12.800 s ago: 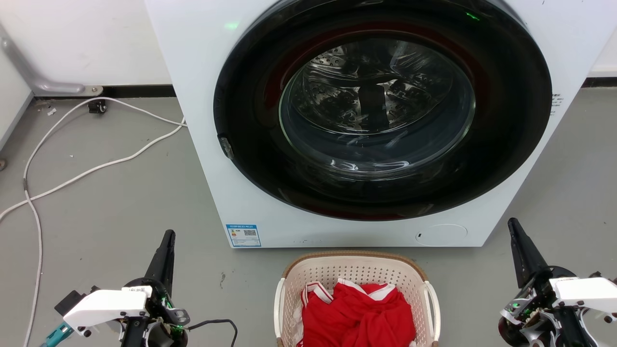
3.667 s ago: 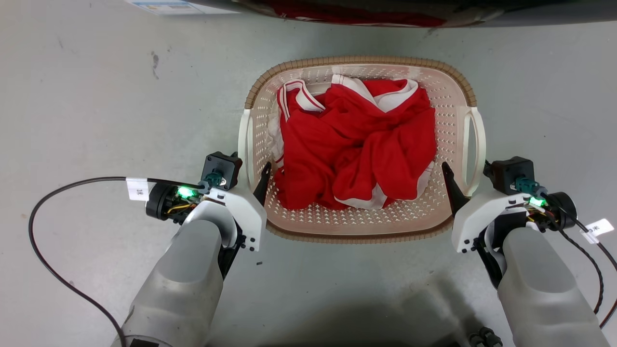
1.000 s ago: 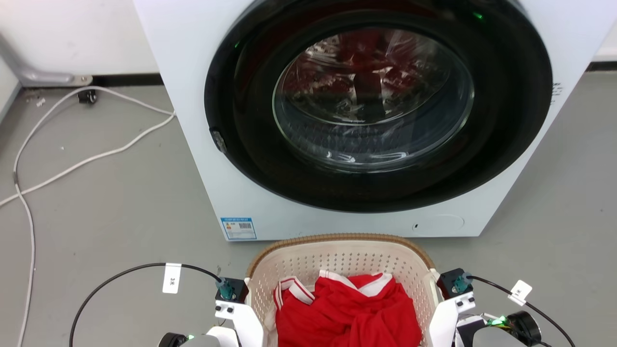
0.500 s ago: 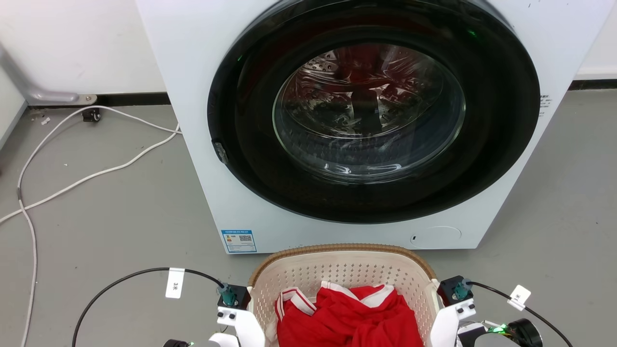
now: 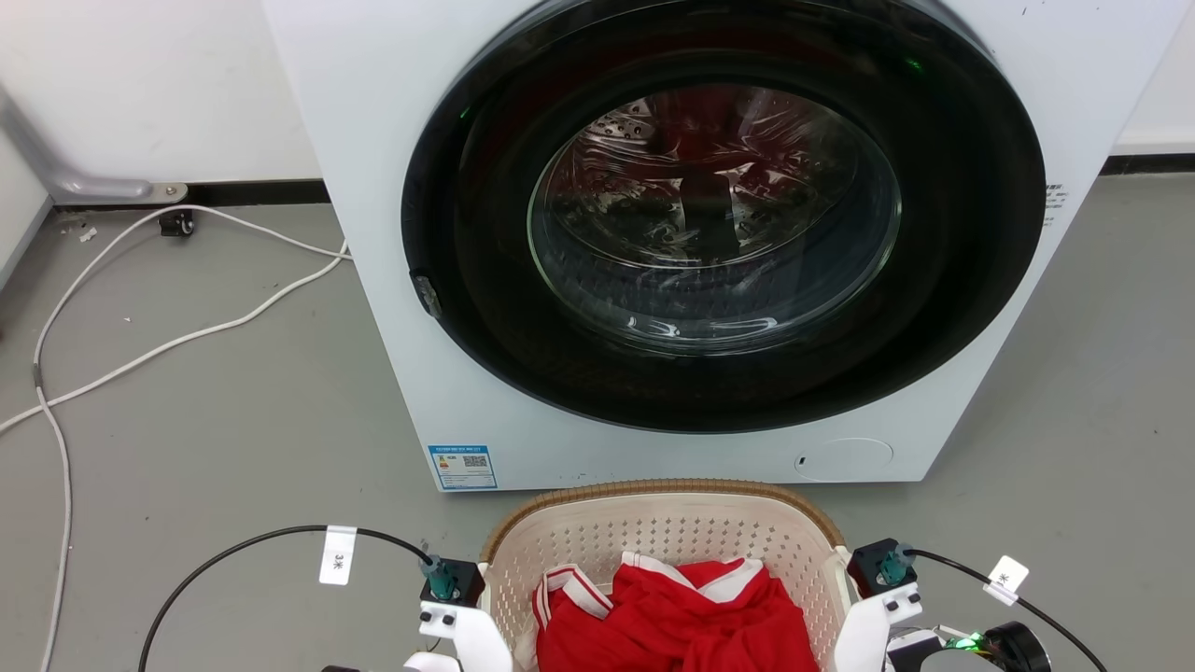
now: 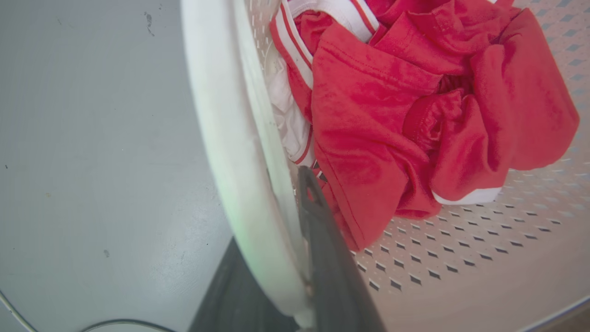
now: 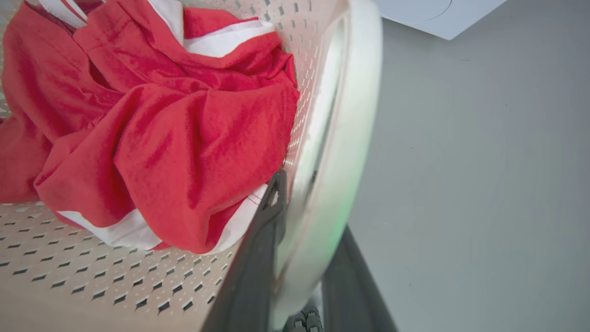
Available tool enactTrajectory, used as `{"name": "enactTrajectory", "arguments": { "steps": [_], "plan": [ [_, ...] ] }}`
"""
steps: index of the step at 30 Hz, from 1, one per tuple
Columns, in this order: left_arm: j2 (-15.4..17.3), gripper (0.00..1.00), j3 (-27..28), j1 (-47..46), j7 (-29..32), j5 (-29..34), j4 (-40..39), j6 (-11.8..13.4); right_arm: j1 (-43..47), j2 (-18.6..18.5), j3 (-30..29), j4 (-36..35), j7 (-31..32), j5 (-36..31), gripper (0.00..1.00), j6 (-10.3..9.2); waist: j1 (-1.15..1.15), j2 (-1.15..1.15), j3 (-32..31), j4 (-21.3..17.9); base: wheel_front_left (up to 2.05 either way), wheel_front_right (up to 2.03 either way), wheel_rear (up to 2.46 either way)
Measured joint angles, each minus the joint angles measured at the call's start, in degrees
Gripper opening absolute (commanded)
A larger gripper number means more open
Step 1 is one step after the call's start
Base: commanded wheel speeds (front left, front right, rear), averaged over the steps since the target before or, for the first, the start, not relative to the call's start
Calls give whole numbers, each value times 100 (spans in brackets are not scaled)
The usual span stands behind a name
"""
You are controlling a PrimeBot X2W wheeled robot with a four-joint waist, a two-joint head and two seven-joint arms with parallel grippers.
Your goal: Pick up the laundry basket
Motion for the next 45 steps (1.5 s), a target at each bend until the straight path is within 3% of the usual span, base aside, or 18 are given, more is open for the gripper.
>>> {"name": "enactTrajectory", "arguments": {
  "steps": [45],
  "plan": [
    [34, 0, -649, -113, -190, -695, 66, -1, -27, -77, 459, 3, -77, 480, 0, 0, 0, 0, 59, 5, 0, 0, 0]
  ]
}}
